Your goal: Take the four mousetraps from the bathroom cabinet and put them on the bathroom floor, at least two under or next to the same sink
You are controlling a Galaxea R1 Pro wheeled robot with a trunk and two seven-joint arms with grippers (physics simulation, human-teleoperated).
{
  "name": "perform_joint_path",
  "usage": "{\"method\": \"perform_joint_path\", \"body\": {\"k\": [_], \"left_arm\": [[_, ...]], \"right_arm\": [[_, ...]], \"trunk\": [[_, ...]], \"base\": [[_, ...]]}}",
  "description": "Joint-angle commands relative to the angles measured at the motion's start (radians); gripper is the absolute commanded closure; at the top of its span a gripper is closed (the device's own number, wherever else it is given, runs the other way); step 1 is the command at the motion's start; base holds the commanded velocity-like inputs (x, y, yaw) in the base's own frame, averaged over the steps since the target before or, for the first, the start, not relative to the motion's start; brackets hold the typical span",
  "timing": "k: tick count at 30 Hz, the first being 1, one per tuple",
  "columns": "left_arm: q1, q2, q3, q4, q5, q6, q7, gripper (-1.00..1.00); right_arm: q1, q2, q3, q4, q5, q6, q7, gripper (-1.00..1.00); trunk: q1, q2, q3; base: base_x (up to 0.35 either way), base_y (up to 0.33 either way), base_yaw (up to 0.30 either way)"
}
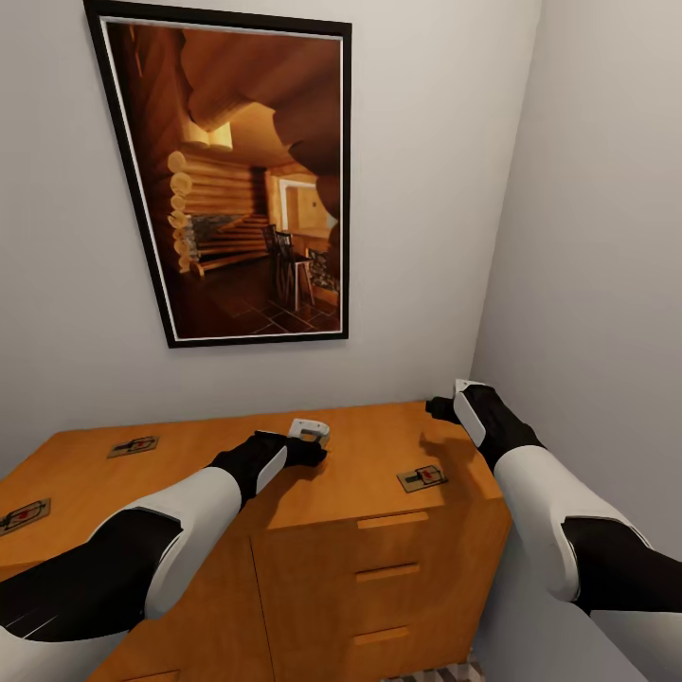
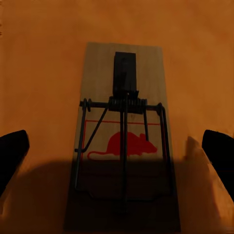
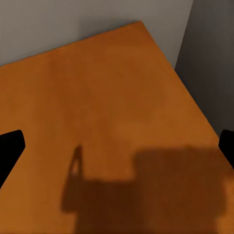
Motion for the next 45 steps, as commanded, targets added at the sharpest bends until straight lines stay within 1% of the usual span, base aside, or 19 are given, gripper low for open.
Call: {"method": "perform_joint_path", "body": {"k": [1, 6, 11, 15, 42, 45], "left_arm": [[0.000, 0.000, -0.002, 0.007, 0.009, 0.005, 0.000, 1.00], [0.000, 0.000, -0.002, 0.007, 0.009, 0.005, -0.001, 1.00], [0.000, 0.000, -0.002, 0.007, 0.009, 0.005, -0.003, 1.00], [0.000, 0.000, -0.002, 0.007, 0.009, 0.005, -0.003, 1.00], [0.000, 0.000, -0.002, 0.007, 0.011, 0.005, -0.006, 1.00], [0.000, 0.000, -0.002, 0.007, 0.011, 0.005, -0.006, 1.00]], "right_arm": [[-0.001, 0.000, -0.002, -0.002, -0.011, 0.003, -0.008, -1.00], [-0.001, 0.000, -0.002, -0.002, -0.010, 0.003, -0.008, -1.00], [0.000, -0.001, -0.004, -0.001, 0.016, 0.001, -0.007, -1.00], [-0.001, -0.001, -0.003, -0.001, 0.024, 0.000, -0.006, -1.00], [-0.001, -0.001, -0.002, -0.001, 0.026, 0.000, -0.008, -1.00], [-0.001, -0.001, -0.002, -0.001, 0.026, 0.000, -0.008, -1.00]], "trunk": [[0.000, -0.001, -0.001], [0.000, -0.001, -0.001], [0.000, -0.001, -0.001], [0.000, -0.001, -0.001], [0.000, -0.001, -0.001], [-0.011, 0.020, 0.008]], "base": [[0.000, 0.000, 0.000], [0.000, 0.000, 0.000], [0.000, 0.000, 0.000], [0.000, 0.000, 0.000], [0.000, 0.000, 0.000], [0.000, 0.000, 0.000]]}}
